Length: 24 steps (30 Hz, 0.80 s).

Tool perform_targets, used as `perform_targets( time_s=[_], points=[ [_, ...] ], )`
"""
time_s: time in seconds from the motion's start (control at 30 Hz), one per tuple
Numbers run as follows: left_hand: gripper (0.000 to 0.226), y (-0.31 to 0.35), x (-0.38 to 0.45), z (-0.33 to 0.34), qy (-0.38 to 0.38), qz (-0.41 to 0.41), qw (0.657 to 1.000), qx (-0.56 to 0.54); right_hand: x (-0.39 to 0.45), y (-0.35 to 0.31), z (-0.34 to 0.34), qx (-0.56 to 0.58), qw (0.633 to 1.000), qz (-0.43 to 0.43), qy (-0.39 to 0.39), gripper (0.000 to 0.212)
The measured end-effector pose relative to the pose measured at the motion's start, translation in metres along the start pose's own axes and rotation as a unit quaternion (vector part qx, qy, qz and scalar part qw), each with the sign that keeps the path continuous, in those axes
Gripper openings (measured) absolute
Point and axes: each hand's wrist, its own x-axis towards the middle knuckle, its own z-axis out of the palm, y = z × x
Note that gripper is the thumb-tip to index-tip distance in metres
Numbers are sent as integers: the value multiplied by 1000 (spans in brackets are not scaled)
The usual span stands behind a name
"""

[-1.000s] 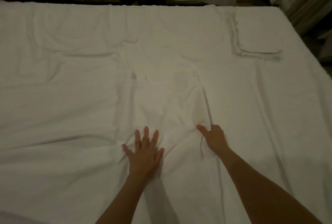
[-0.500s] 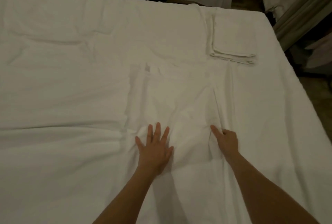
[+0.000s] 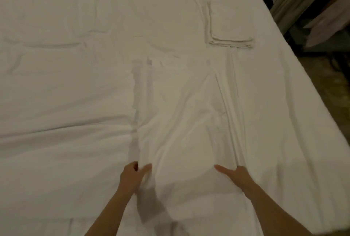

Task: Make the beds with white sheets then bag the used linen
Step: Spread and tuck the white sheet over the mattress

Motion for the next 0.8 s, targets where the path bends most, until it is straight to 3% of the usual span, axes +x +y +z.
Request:
perform_targets(
  time_s=[0.1,0.2,0.33,0.43,0.6,0.7,0.8],
  points=[
    [28,-10,-4,-5,-61,15,997,-35,-24,2,0,15,999,-31,40,54],
    [27,-24,-18,-9,-65,40,994,-77,-42,11,-4,50,994,-50,82,53],
    [49,-67,-28,0,-95,17,995,15,-53,36,1,76,992,-27,94,43],
    [42,-80,-36,6,-95,-1,995,15,-65,57,14,140,989,21,35,38],
    [27,-89,-55,11,-52,39,997,-45,-73,69,10,204,976,-37,66,30],
    [28,-105,-58,15,-21,5,999,-41,-79,85,23,289,954,-16,71,31],
    [32,-112,-62,15,-21,-63,986,-152,-87,105,48,423,904,45,42,30]
  ],
)
